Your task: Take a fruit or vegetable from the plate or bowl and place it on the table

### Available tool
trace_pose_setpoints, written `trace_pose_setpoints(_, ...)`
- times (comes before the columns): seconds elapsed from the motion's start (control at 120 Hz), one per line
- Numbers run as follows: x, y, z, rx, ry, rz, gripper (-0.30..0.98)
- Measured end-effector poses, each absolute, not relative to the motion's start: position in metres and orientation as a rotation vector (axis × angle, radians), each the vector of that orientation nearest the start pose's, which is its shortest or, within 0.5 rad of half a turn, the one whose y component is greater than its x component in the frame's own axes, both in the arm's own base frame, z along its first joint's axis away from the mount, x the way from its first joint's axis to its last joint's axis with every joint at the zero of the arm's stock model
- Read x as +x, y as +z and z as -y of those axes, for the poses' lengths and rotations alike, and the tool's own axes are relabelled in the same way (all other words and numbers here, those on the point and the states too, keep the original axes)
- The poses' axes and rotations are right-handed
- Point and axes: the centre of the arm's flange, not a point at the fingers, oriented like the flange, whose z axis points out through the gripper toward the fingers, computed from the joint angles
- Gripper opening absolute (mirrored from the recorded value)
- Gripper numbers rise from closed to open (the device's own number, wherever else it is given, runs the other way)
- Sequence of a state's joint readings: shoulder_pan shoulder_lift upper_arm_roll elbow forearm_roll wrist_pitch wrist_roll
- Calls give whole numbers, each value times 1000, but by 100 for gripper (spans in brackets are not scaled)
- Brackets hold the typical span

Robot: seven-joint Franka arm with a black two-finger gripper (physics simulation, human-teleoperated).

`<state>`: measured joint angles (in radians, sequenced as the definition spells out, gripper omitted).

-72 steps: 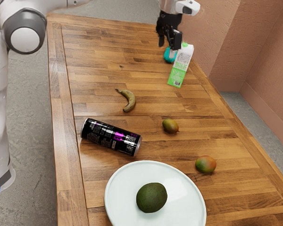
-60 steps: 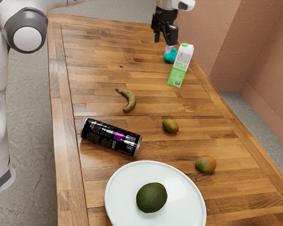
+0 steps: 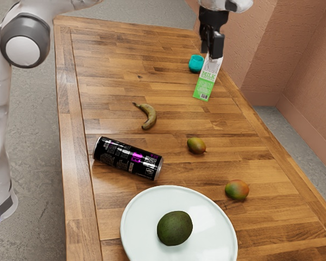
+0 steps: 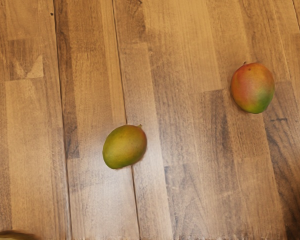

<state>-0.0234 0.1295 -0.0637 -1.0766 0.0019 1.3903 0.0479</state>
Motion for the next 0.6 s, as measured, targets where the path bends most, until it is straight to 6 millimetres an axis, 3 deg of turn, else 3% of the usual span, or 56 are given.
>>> trace_pose_setpoints(0.15, 581, 720, 52, -3127, -162, -231, 69)
trace_pose_setpoints(0.325, 584, 708, 82, -3122, -120, -320, 69)
trace_pose_setpoints(0.475, 571, 679, 112, -3110, -33, -406, 69)
trace_pose_setpoints(0.6, 537, 657, 161, -3080, 13, -559, 69)
